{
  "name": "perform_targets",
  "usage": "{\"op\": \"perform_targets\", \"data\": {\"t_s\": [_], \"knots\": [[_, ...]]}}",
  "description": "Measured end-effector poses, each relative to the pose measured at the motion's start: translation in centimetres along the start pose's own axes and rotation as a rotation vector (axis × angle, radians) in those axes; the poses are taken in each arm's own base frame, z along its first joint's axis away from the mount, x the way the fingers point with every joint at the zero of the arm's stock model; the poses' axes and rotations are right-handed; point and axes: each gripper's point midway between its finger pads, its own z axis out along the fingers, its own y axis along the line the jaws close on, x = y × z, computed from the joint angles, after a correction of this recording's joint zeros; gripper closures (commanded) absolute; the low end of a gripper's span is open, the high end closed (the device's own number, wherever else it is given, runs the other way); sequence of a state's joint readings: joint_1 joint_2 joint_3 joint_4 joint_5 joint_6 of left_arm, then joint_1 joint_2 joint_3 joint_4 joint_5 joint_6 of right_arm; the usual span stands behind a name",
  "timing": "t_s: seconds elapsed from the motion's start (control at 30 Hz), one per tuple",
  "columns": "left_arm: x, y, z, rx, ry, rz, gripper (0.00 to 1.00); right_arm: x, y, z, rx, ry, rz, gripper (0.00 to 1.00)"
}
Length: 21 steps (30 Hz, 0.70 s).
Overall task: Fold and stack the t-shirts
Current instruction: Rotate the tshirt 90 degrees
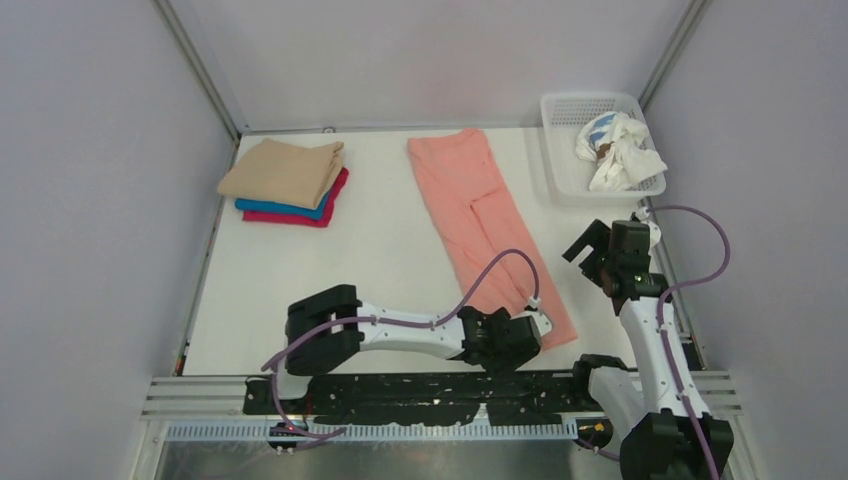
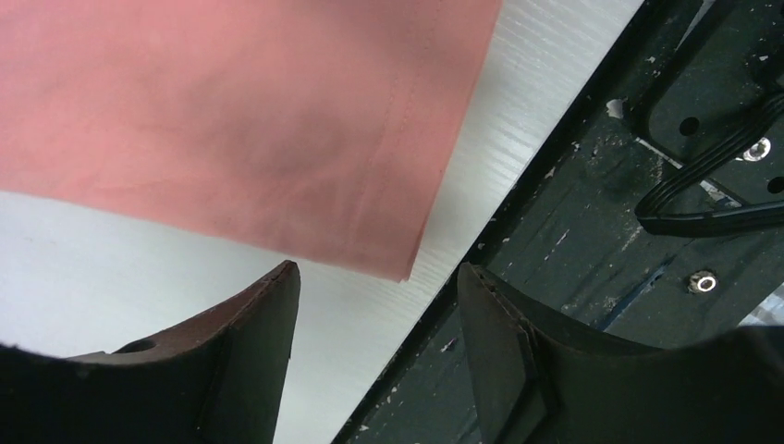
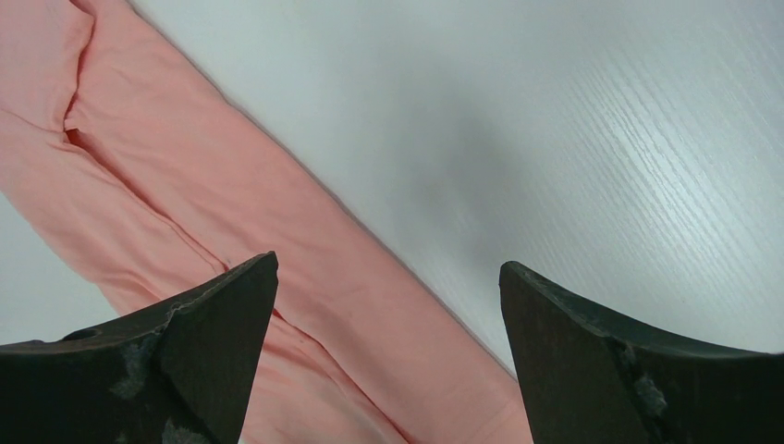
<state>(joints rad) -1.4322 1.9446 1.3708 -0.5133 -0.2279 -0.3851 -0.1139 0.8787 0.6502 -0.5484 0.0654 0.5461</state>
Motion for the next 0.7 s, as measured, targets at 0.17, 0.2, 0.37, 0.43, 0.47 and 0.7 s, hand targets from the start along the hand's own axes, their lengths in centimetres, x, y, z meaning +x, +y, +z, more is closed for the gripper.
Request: {"op": "perform_targets", "data": {"t_s": [0.17, 0.2, 0.37, 0.43, 0.47, 0.7], "knots": [[-0.2, -0.4, 1.0, -0.003, 0.005, 0.042, 0.58, 0.8, -0.8, -0.7, -0.009, -0.03, 0.048, 0.05], [-0.3, -0.3, 1.2, -0.009, 0.004, 0.045, 0.63, 1.1, -0.9, -0.9, -0.013, -0.037, 0.06, 0.05], [-0.4, 0.4, 2.2, -0.063, 0.001, 0.061, 1.0, 3.0, -2.2, -1.7, -0.004, -0.029, 0.103, 0.05], [-0.5, 0.9, 2.2, -0.088, -0.005, 0.065, 1.0, 3.5, -2.5, -2.1, 0.0, -0.024, 0.114, 0.05], [-0.5, 1.0, 2.2, -0.094, -0.005, 0.065, 1.0, 3.9, -2.7, -2.2, 0.0, -0.022, 0.121, 0.05], [2.5, 3.1, 0.8, -0.136, -0.015, 0.037, 1.0, 9.8, -3.4, -1.9, -0.038, 0.152, 0.155, 0.05]]}}
